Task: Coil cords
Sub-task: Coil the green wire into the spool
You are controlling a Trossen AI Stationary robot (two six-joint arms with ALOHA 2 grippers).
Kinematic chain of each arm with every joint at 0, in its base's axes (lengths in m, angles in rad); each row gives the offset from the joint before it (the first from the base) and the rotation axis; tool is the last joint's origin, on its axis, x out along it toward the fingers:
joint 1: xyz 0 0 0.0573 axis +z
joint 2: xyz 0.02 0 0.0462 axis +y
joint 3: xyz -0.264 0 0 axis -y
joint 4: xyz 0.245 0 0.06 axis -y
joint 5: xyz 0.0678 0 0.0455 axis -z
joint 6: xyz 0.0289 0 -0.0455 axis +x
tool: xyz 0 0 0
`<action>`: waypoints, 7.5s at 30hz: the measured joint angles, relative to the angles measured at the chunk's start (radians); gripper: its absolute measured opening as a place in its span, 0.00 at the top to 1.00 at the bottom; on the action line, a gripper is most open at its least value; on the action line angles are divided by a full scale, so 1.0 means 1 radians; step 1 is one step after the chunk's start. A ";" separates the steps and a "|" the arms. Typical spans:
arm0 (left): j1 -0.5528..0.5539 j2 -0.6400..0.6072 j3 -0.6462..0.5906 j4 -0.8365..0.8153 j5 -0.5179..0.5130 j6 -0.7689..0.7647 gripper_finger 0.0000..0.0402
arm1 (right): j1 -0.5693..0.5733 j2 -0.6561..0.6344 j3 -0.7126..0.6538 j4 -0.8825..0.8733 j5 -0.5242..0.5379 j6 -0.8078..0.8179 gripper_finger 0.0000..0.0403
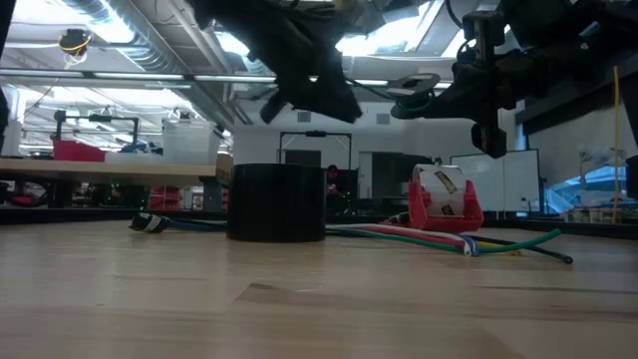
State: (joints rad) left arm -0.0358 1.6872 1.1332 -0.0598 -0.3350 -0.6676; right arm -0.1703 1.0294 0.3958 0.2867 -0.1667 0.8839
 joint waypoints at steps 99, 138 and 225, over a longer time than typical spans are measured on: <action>0.007 0.363 0.092 0.704 -0.046 0.292 0.66 | 0.000 0.005 0.000 0.275 0.261 0.000 0.99; 0.002 0.423 0.179 0.759 -0.039 0.384 0.66 | 0.000 0.005 0.001 0.422 0.262 0.001 0.99; 0.190 0.013 0.179 -0.273 0.011 0.150 1.00 | 0.001 -0.175 0.001 -0.305 0.109 -0.018 0.99</action>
State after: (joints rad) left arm 0.1545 1.7003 1.3119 -0.3330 -0.3244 -0.5173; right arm -0.1696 0.8549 0.3965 -0.0184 -0.0581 0.8654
